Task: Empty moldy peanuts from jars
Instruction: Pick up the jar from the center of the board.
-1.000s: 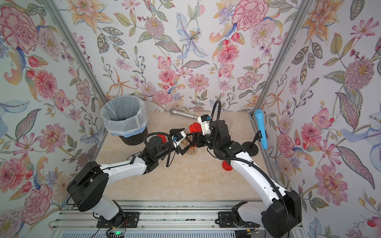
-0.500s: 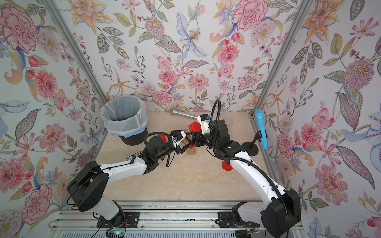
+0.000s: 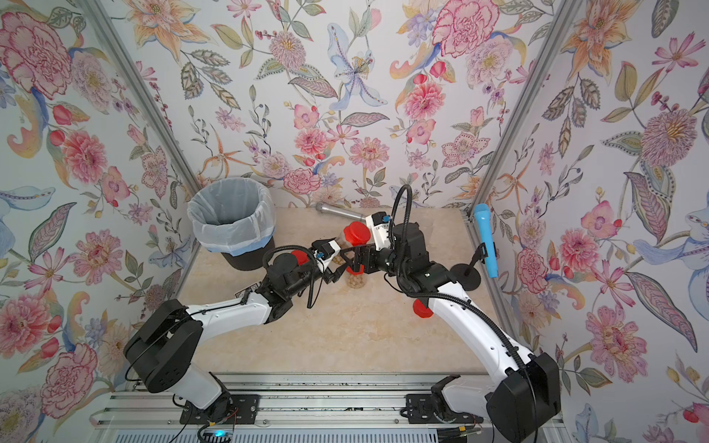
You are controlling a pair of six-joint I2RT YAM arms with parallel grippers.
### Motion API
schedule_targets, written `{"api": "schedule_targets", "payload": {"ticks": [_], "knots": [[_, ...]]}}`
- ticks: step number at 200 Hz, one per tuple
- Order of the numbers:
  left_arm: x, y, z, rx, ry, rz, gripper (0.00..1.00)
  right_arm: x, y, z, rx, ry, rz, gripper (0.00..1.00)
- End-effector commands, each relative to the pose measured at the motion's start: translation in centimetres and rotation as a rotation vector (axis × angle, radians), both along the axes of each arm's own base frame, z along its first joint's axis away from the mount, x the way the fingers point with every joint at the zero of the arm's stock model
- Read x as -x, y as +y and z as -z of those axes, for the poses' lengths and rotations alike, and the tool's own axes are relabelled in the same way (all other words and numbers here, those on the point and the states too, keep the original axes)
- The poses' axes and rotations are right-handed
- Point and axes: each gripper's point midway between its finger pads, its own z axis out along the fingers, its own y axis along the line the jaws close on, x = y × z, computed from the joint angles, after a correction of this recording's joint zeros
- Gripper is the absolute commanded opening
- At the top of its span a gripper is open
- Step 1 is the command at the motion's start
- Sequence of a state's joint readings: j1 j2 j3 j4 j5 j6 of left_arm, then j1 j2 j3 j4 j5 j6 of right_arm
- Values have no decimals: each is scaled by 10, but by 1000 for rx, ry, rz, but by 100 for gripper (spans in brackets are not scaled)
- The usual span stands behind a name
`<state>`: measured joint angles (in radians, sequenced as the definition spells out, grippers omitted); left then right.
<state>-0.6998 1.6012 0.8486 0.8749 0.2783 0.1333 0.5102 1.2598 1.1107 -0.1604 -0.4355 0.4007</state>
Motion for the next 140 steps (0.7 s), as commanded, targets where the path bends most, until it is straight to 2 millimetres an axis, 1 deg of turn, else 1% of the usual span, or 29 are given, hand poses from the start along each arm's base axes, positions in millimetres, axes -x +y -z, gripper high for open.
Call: {"api": "schedule_targets", "payload": {"ticks": [1,22,35,45,46,48,56,69,88,97,112,140], "knots": [[-5,9,-12,51,-33,-38,46,6,-5,-7,-21,-22,0,93],[-9,18,-13,49,-43,-71,46,9,-16,-4,-40,-1,12,95],[-11,26,-13,46,-43,-94,46,12,-26,-1,-58,22,27,95],[-15,30,-6,4,-52,-120,46,14,-35,1,-80,42,38,95],[-13,32,-13,11,-63,-124,46,15,-35,1,-82,46,37,95],[-12,34,-18,14,-75,-131,46,15,-37,0,-88,49,41,96],[-12,41,-19,-1,-88,-163,46,17,-44,-1,-115,68,51,96],[-13,52,-19,-21,-108,-223,46,16,-60,-5,-189,137,91,95],[-11,68,-21,-49,-139,-298,46,12,-75,-14,-326,294,112,89],[-10,74,-22,-66,-153,-331,46,10,-77,-22,-368,336,101,85],[-8,82,-21,-106,-170,-379,46,8,-74,-38,-392,358,72,83],[-5,89,-18,-176,-188,-429,46,-6,-63,-54,-389,401,19,74]]}}
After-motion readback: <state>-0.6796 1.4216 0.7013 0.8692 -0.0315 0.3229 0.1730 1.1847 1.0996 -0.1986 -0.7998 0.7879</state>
